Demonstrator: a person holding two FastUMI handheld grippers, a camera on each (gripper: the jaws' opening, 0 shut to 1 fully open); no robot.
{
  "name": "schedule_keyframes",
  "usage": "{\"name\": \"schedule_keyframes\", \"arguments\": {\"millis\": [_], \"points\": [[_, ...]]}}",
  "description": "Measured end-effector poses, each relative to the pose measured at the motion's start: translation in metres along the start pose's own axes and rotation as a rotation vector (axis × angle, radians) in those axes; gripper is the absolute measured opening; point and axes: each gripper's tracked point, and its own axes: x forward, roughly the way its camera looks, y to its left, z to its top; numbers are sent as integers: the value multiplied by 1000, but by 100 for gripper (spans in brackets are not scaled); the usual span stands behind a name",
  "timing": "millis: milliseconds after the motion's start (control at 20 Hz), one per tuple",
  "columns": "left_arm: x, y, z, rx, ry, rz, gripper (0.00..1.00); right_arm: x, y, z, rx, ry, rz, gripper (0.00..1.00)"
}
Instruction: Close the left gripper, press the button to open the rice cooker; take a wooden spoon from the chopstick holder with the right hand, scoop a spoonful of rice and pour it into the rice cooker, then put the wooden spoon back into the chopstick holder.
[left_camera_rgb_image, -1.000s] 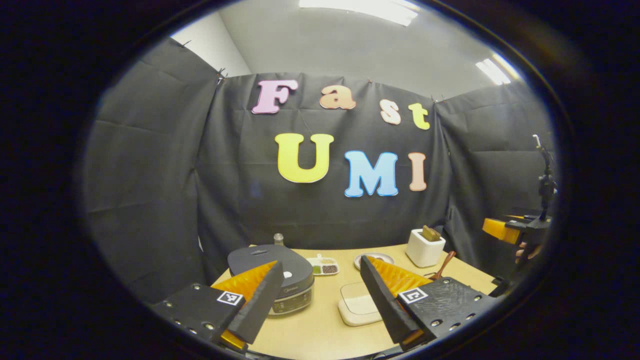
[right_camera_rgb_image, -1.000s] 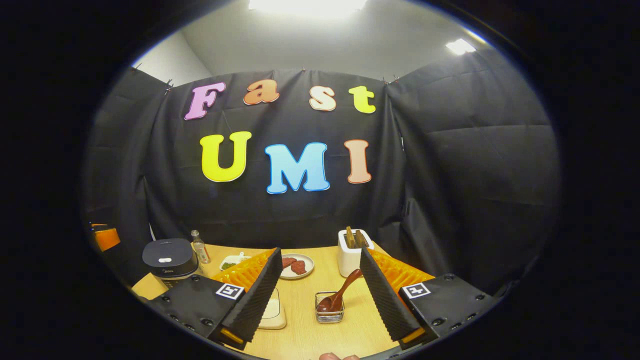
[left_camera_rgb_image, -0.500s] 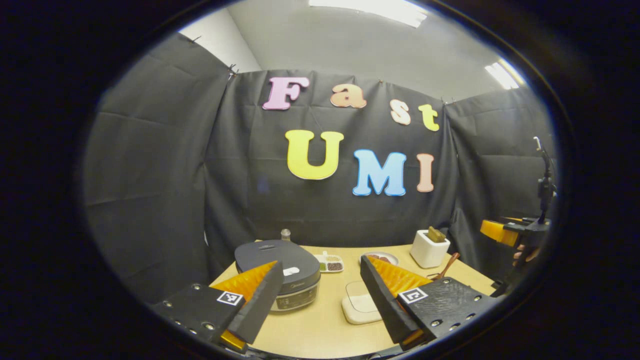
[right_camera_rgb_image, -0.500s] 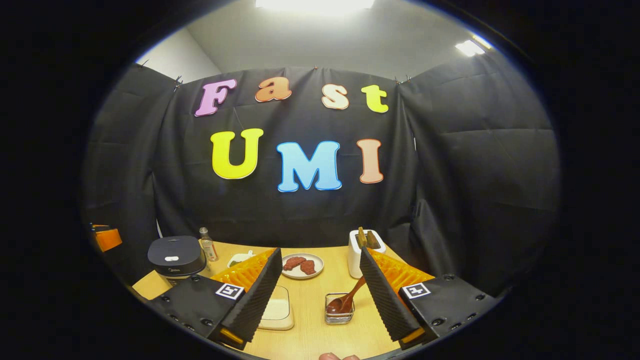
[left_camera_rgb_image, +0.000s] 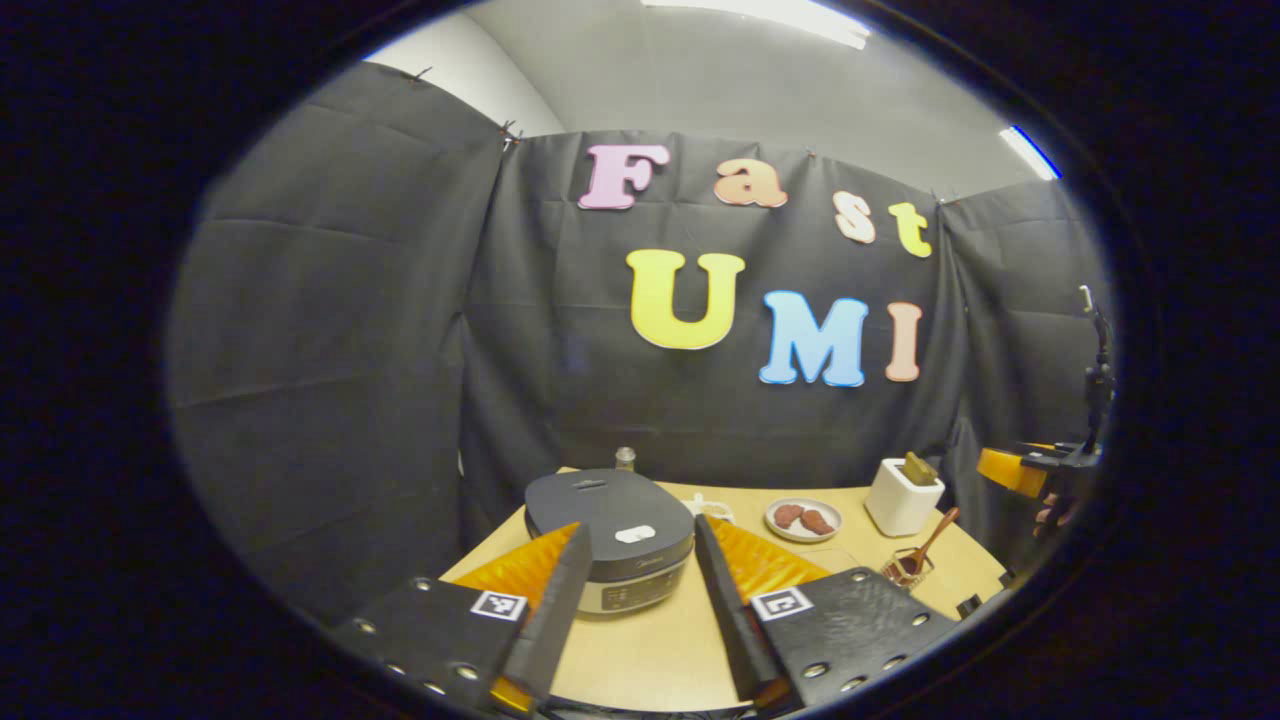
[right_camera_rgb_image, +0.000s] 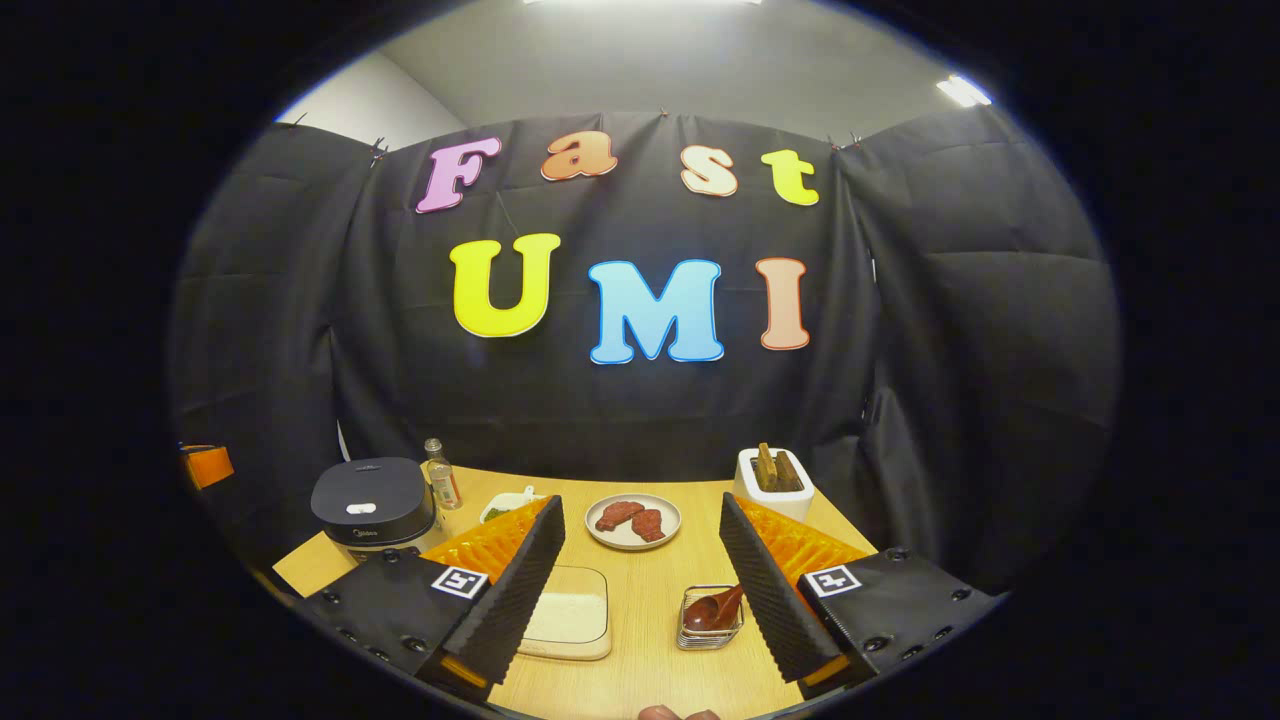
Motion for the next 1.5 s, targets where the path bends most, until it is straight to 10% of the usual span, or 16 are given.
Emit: {"name": "schedule_keyframes", "arguments": {"millis": [400, 1000, 1500], "points": [[14, 13, 4, -77, 83, 137, 7, 46, -7, 11, -1, 0, 82, 99], [118, -50, 7, -95, 251, 73, 1, 106, -126, -9, 13, 14, -12, 94], [222, -28, -73, -28, 467, -45, 1, 77, -167, -19, 113, 48, -290, 94]]}}
